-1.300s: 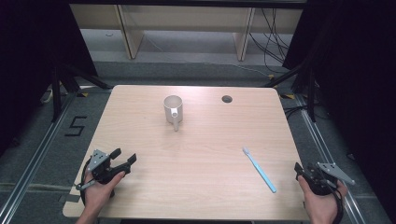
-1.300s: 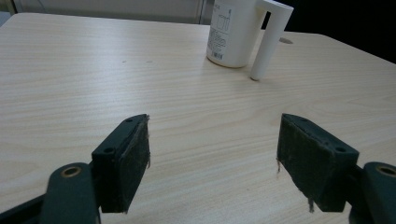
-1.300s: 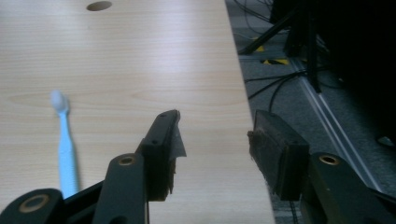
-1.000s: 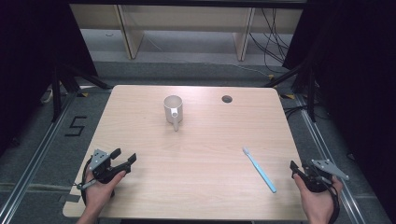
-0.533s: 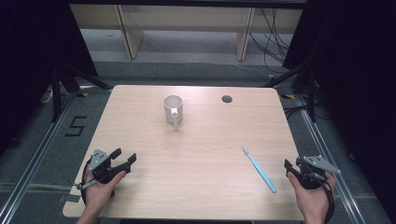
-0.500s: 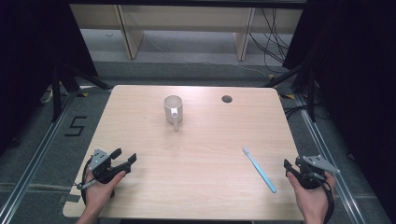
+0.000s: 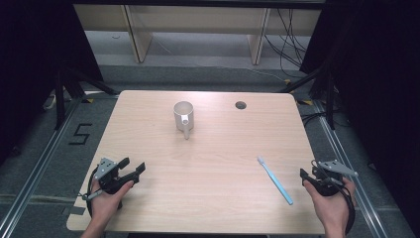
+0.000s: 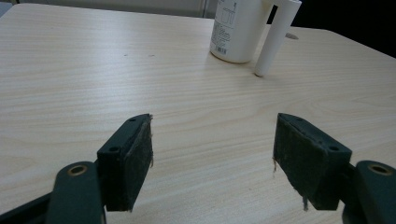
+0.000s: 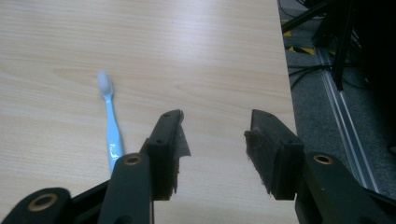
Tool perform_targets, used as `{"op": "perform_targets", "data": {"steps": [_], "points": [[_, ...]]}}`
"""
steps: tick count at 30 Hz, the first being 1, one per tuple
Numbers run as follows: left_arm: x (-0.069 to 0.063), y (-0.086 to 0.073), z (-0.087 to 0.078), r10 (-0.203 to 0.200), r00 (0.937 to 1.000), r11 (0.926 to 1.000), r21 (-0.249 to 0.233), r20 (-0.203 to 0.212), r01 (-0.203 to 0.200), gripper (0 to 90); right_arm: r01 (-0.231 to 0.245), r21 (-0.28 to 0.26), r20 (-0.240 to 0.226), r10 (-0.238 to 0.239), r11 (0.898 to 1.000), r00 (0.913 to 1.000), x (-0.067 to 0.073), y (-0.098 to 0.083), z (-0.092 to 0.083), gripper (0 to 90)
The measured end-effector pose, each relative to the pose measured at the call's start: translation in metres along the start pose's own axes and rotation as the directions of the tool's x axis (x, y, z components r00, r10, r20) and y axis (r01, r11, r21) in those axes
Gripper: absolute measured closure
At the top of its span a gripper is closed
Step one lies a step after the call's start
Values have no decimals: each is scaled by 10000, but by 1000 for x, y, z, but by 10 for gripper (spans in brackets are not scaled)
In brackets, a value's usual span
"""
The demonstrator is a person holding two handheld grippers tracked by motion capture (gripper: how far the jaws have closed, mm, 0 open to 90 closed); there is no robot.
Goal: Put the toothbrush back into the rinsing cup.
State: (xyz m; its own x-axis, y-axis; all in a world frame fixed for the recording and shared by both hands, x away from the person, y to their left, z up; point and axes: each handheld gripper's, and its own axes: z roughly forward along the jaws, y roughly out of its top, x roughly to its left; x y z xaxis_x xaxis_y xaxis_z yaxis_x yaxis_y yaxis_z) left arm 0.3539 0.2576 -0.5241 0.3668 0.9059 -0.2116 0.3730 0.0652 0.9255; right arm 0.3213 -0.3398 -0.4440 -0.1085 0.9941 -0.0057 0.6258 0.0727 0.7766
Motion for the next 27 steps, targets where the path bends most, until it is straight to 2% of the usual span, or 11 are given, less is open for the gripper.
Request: {"op": "perform_targets", "data": {"steps": [3, 4, 6, 7, 12, 13, 16, 19, 20, 21, 27], "points": [[-1, 0, -1, 90, 9999, 9999, 108, -101, -89, 278, -56, 341, -39, 58, 9994, 10000, 1, 4, -2, 549], [-1, 0, -1, 104, 9999, 9999, 114, -94, -103, 278, 284, 145, -117, -282, 9995, 9995, -1, 4, 0, 549], [-1, 0, -1, 96, 9999, 9999, 110, -99, -95, 278, 99, 576, -114, -93, 9983, 9999, 1, 7, -2, 549], [-2, 0, -1, 96, 9999, 9999, 110, -96, -95, 278, 358, 360, -195, -351, 9987, 9992, 0, 8, 1, 548], [-2, 0, -1, 71, 9999, 9999, 114, -100, -70, 278, 427, 762, -249, -409, 9962, 9989, 3, 17, 1, 546], [-1, 0, -1, 71, 9999, 9999, 113, -96, -70, 279, 778, 705, -407, -751, 9945, 9963, 1, 19, 2, 546], [-1, 0, -1, 74, 9999, 9999, 123, -96, -72, 279, 857, 949, -383, -823, 9918, 9959, 3, 23, 3, 545], [-2, 0, -1, 69, 9999, 9999, 104, -94, -68, 278, 1243, 1192, -565, -1182, 9851, 9914, 3, 25, 6, 544], [-2, 0, -1, 71, 9999, 9999, 109, -83, -70, 279, 1050, 1429, -541, -982, 9842, 9937, 5, 26, 6, 544], [-2, 0, -1, 68, 9999, 9999, 101, -94, -67, 278, 1412, 1399, -615, -1337, 9800, 9891, 4, 27, 7, 544], [-2, 0, 0, 63, 9999, 9999, 126, -100, -62, 279, 1431, 2226, -799, -1283, 9644, 9885, 7, 31, 9, 544]]}}
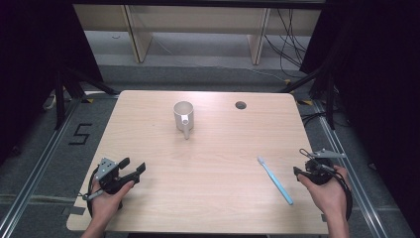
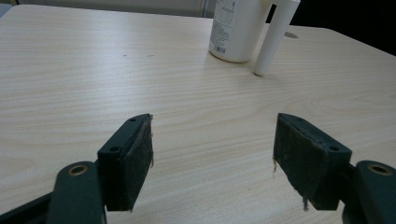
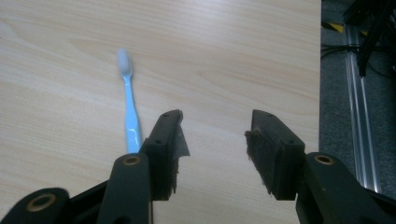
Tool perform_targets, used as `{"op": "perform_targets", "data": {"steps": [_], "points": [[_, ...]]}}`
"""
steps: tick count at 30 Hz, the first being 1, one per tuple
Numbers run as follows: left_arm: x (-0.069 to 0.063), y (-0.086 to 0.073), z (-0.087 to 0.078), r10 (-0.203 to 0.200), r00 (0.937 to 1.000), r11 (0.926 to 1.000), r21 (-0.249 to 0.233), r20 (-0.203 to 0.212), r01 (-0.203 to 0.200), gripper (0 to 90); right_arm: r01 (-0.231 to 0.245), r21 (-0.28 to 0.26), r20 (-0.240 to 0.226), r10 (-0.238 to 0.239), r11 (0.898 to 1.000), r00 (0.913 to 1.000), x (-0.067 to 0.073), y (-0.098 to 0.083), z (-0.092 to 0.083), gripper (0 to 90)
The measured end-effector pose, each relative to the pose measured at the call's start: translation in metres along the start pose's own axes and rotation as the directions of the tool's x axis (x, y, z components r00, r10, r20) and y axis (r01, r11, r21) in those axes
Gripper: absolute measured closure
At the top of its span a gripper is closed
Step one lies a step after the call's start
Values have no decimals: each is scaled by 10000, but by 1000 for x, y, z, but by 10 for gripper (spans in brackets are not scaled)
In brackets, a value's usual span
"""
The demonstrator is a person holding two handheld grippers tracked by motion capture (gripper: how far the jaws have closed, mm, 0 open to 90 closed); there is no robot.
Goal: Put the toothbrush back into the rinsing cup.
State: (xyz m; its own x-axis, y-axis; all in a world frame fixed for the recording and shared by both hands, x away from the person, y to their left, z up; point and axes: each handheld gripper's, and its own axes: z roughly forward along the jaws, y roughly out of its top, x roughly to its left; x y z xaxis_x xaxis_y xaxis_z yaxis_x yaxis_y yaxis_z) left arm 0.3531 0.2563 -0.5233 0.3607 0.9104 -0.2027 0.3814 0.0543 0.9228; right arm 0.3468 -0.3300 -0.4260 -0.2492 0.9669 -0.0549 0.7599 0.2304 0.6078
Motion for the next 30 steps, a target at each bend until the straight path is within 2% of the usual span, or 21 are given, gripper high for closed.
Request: {"op": "perform_targets", "data": {"steps": [2, 4, 5, 6, 7, 9, 10, 11, 18, 19, 20, 21, 22, 23, 24, 26, 27, 29, 30], "points": [[0, 0, 0, 8, 10000, 10000, 6, -2, -8, 279, 104, 91, -185, -103, 9999, 9998, -1, 1, 2, 544], [0, 0, 0, 18, 10000, 10000, 7, 0, -18, 279, 214, 96, -8, -214, 9997, 9998, 0, 2, 4, 544], [0, 0, 0, 17, 10000, 10000, 5, 0, -17, 279, 184, 224, -29, -184, 9996, 9998, 1, 3, 4, 544], [0, 0, 0, 19, 10000, 10000, 7, 3, -19, 279, -253, 461, -120, 259, 9986, 9996, 5, 4, 4, 544], [0, 0, 0, 14, 10000, 10000, 6, 6, -14, 279, -292, 576, -126, 300, 9979, 9995, 6, 5, 4, 544], [0, 0, 0, -2, 10000, 10000, -7, 12, 2, 279, -49, 712, -219, 65, 9974, 9997, 5, 7, 6, 544], [0, 0, 0, -12, 10000, 10000, -12, 23, 12, 279, -219, 890, -236, 241, 9958, 9994, 7, 7, 6, 544], [0, 0, 0, 7, 10000, 10000, 0, 24, -7, 279, 396, 817, -272, -375, 9959, 9989, 3, 8, 8, 544], [0, 0, 0, 20, 10000, 10000, -3, 32, -20, 279, 551, 1365, -601, -472, 9891, 9971, 3, 14, 12, 553], [0, 0, 0, 2, 10000, 10000, -7, 22, -2, 279, 136, 1608, -490, -58, 9869, 9988, 7, 14, 11, 558], [0, 0, 0, -9, 10000, 10000, -7, 21, 9, 279, 684, 1574, -662, -585, 9852, 9961, 3, 15, 13, 558], [0, 0, 0, -1, 10000, 10000, -5, 26, 1, 279, 725, 1655, -671, -621, 9835, 9958, 3, 16, 14, 561], [0, 0, 0, -3, 10000, 10000, -8, 28, 3, 279, 448, 1909, -654, -328, 9806, 9973, 6, 16, 13, 564], [0, 0, 0, -11, 10000, 10000, -19, 30, 11, 279, 818, 1811, -726, -696, 9801, 9949, 4, 17, 15, 565], [0, 0, 0, -7, 10000, 10000, -27, 28, 7, 279, 713, 2054, -708, -578, 9761, 9958, 6, 18, 15, 567], [0, 0, 0, 23, 10000, 10000, -22, 35, -23, 279, 887, 2156, -810, -728, 9725, 9941, 7, 20, 17, 571], [0, 0, 0, 34, 10000, 10000, -22, 35, -34, 279, 714, 2319, -795, -543, 9701, 9954, 10, 21, 18, 573], [0, 0, -1, 29, 10000, 10000, -21, 28, -29, 279, 1033, 2428, -931, -828, 9646, 9922, 10, 24, 21, 573], [0, 0, -1, 27, 10000, 10000, -18, 24, -27, 279, 1036, 2470, -913, -833, 9635, 9923, 11, 25, 23, 573]]}}
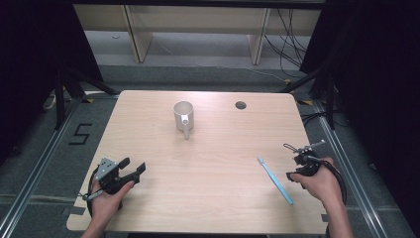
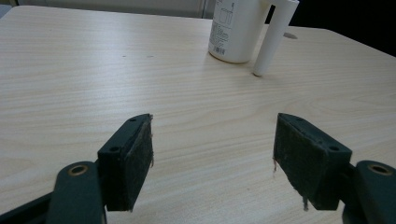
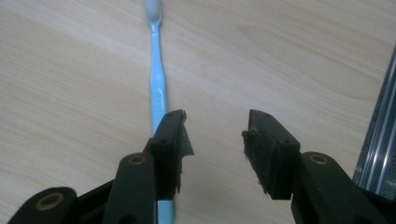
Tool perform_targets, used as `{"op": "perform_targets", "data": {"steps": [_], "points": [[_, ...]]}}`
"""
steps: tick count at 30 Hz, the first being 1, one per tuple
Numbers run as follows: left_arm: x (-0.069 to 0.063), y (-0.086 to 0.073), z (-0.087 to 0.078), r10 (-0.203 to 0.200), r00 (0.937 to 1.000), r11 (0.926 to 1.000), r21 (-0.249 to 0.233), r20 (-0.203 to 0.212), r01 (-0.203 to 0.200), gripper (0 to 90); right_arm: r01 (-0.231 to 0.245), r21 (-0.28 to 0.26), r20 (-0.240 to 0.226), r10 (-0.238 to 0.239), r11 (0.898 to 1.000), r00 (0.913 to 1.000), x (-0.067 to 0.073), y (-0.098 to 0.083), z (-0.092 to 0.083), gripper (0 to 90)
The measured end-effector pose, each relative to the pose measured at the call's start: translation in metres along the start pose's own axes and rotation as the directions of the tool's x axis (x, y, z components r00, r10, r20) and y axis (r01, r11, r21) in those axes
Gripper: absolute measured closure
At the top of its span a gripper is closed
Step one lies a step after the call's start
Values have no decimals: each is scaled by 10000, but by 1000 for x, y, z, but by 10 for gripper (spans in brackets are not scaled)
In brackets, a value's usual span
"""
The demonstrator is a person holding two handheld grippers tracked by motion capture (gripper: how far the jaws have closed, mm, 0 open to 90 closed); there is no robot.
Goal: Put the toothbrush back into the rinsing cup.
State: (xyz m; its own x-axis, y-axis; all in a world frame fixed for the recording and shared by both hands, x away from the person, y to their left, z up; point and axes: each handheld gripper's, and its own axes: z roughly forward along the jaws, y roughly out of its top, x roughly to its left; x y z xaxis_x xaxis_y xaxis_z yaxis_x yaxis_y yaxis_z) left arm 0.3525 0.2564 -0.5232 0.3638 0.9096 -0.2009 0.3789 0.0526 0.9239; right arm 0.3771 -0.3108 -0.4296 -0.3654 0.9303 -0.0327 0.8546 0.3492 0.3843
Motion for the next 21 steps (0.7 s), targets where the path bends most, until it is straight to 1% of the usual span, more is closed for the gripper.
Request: {"op": "perform_targets", "data": {"steps": [1, 2, 3, 5, 6, 7, 9, 10, 11, 12, 13, 14, 15, 16, 17, 18, 19, 20, 21], "points": [[0, 0, 0, -5, 10000, 10000, -5, -2, 5, 279, -178, 265, -121, 181, 9995, 9998, 2, 2, 0, 574], [0, 0, 0, -8, 10000, 10000, -2, 1, 8, 279, -264, 395, -200, 272, 9989, 9994, 4, 3, 1, 575], [0, 0, 0, -21, 10000, 10000, -4, 6, 21, 279, 91, 308, -75, -89, 9995, 9999, 2, 5, 4, 575], [0, 0, 0, -49, 10000, 10000, -8, 7, 49, 279, -152, 606, -263, 168, 9980, 9995, 5, 7, 6, 578], [0, 0, 0, -48, 10000, 10000, -6, -5, 48, 279, -148, 695, -49, 152, 9975, 9999, 6, 9, 7, 581], [0, 0, 0, -48, 10000, 10000, -7, -3, 48, 279, -30, 725, -51, 34, 9974, 10000, 5, 10, 9, 585], [0, 0, 0, -31, 10000, 10000, -6, 6, 31, 279, 107, 788, -272, -86, 9968, 9996, 6, 12, 10, 589], [0, 0, 0, -31, 10000, 10000, -6, 6, 31, 279, -40, 942, -118, 51, 9955, 9999, 8, 14, 10, 592], [0, 0, 0, 7, 10000, 10000, 0, 10, -7, 279, -176, 1032, -152, 192, 9945, 9997, 9, 15, 10, 595], [0, 0, 0, 2, 10000, 10000, 0, 11, -2, 279, 0, 1055, -176, 18, 9944, 9998, 9, 15, 11, 598], [0, 0, 0, -20, 10000, 10000, -7, 19, 20, 279, 7, 1073, -121, 6, 9942, 9999, 10, 16, 11, 600], [0, 0, 0, -24, 10000, 10000, -6, 14, 24, 279, -42, 1169, -228, 69, 9931, 9997, 11, 17, 12, 602], [0, 0, 0, -33, 10000, 10000, -7, 10, 33, 279, 28, 1457, -279, 13, 9893, 9996, 10, 19, 12, 605], [0, 0, 0, -39, 10000, 10000, -15, 7, 39, 279, 134, 1554, -361, -79, 9878, 9993, 9, 19, 12, 607], [0, 0, 0, -15, 10000, 10000, -13, 8, 15, 279, 163, 1409, -305, -121, 9899, 9995, 11, 19, 13, 609], [0, 0, 0, 0, 10000, 10000, -12, 6, 0, 279, 56, 1564, -275, -13, 9877, 9996, 12, 20, 14, 609], [0, 0, 0, 17, 10000, 10000, -5, 4, -17, 279, 212, 1631, -358, -155, 9864, 9992, 11, 21, 15, 609], [0, 0, 0, 30, 10000, 10000, 17, -3, -30, 279, 212, 1654, -293, -166, 9860, 9994, 12, 21, 16, 609], [0, 0, 0, 29, 10000, 10000, 17, 5, -29, 279, 335, 1871, -713, -205, 9818, 9972, 11, 22, 16, 609]]}}
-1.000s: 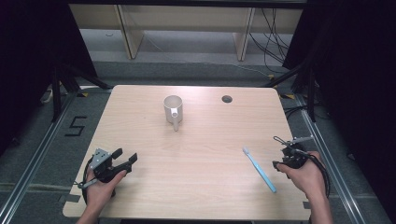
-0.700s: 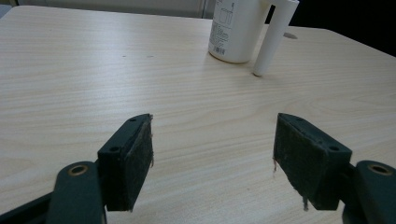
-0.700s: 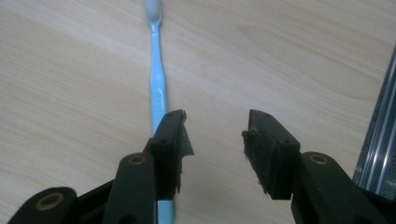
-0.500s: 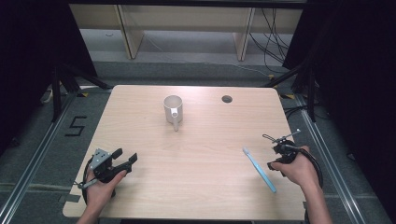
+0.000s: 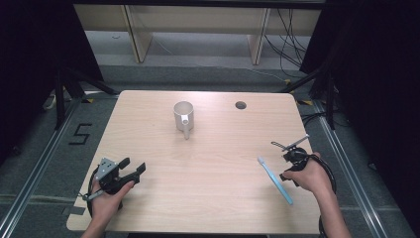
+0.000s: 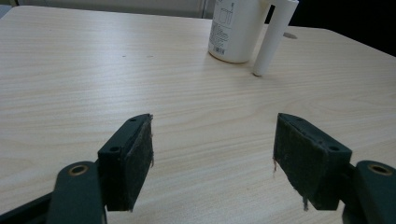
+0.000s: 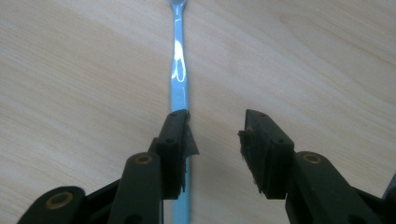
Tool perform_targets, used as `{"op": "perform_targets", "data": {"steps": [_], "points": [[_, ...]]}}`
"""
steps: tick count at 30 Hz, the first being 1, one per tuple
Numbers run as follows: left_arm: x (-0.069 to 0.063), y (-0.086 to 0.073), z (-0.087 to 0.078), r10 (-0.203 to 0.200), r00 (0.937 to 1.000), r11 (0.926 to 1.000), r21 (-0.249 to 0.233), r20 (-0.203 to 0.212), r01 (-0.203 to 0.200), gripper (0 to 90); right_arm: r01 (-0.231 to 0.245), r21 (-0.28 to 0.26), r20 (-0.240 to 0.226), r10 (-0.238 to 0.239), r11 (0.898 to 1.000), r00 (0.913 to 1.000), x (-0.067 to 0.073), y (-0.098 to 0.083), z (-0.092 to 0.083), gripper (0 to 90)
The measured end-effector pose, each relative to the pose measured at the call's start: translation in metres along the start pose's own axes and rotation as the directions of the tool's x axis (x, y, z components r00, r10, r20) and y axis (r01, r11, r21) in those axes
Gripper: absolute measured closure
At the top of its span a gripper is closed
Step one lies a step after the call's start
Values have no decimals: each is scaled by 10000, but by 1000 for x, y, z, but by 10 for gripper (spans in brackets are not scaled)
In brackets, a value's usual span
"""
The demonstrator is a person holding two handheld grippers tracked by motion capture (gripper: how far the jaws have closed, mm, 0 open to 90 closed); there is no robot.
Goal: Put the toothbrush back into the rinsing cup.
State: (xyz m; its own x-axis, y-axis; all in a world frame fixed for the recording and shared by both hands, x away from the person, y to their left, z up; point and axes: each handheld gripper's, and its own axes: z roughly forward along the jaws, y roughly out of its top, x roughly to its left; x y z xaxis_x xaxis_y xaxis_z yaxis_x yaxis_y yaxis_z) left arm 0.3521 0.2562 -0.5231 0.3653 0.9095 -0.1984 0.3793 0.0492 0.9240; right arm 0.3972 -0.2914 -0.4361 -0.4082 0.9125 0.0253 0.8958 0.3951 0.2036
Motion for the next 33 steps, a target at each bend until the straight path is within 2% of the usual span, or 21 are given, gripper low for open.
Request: {"op": "perform_targets", "data": {"steps": [1, 2, 3, 4, 5, 6, 7, 8, 9, 10, 11, 12, 13, 26, 27, 29, 31, 33], "points": [[0, 0, 0, -15, 10000, 10000, -5, 8, 15, 279, 498, -159, 324, -493, 9986, 9983, -2, -1, 2, 609], [0, 0, 0, -25, 10000, 10000, -17, 19, 25, 279, 28, -128, 251, -24, 9999, 9997, 1, 0, 3, 609], [0, 0, 0, -44, 10000, 10000, -16, 20, 44, 279, -165, 48, 259, 164, 9999, 9995, 4, 1, 2, 609], [0, 0, 0, -62, 10000, 10000, -19, 20, 62, 279, 4, 178, 176, -8, 9998, 9998, 2, 2, 3, 610], [0, 0, 0, -60, 10000, 10000, -22, 16, 61, 279, -5, 185, 162, 2, 9998, 9999, 2, 2, 4, 611], [0, 0, 0, -46, 10000, 10000, -23, 17, 46, 279, -73, 439, 152, 67, 9990, 9999, 3, 3, 4, 611], [0, 0, 0, -90, 10000, 10000, -24, -8, 90, 279, 248, 160, 212, -252, 9996, 9995, 1, 2, 7, 612], [0, 0, 0, -87, 10000, 10000, -22, -8, 87, 279, 87, 372, 168, -94, 9993, 9998, 2, 3, 7, 614], [0, 0, 0, -86, 10000, 10000, -15, -9, 86, 279, 160, 490, 104, -165, 9987, 9998, 2, 3, 8, 615], [0, 0, 0, -85, 10000, 10000, -13, -10, 85, 279, 123, 473, 231, -134, 9988, 9996, 3, 3, 9, 616], [0, 0, 0, -78, 10000, 10000, -14, -14, 78, 279, 649, 402, 292, -661, 9971, 9974, 0, 3, 11, 617], [0, 0, 0, -65, 10000, 10000, -4, -22, 65, 279, 198, 316, 255, -206, 9993, 9995, 3, 3, 12, 619], [0, 0, 0, -54, 10000, 10000, 11, -29, 54, 280, 72, 487, 78, -76, 9988, 9999, 5, 4, 11, 623], [0, 0, 0, -54, 10000, 10000, -7, -4, 54, 279, 229, 1146, -33, -227, 9932, 9997, 10, 7, 22, 670], [0, 0, 0, -54, 10000, 10000, -7, -4, 54, 279, 48, 1187, -87, -38, 9929, 10000, 12, 6, 24, 672], [0, 0, 0, -67, 10000, 10000, -42, 22, 67, 279, 265, 1206, -113, -253, 9924, 9996, 11, 6, 26, 676], [0, 0, 0, -78, 10000, 10000, -45, 17, 78, 279, 291, 1410, -146, -273, 9896, 9995, 12, 6, 28, 679], [0, 0, -1, -65, 10000, 10000, -35, -2, 65, 279, 295, 1346, -147, -277, 9905, 9995, 12, 6, 29, 680]]}}
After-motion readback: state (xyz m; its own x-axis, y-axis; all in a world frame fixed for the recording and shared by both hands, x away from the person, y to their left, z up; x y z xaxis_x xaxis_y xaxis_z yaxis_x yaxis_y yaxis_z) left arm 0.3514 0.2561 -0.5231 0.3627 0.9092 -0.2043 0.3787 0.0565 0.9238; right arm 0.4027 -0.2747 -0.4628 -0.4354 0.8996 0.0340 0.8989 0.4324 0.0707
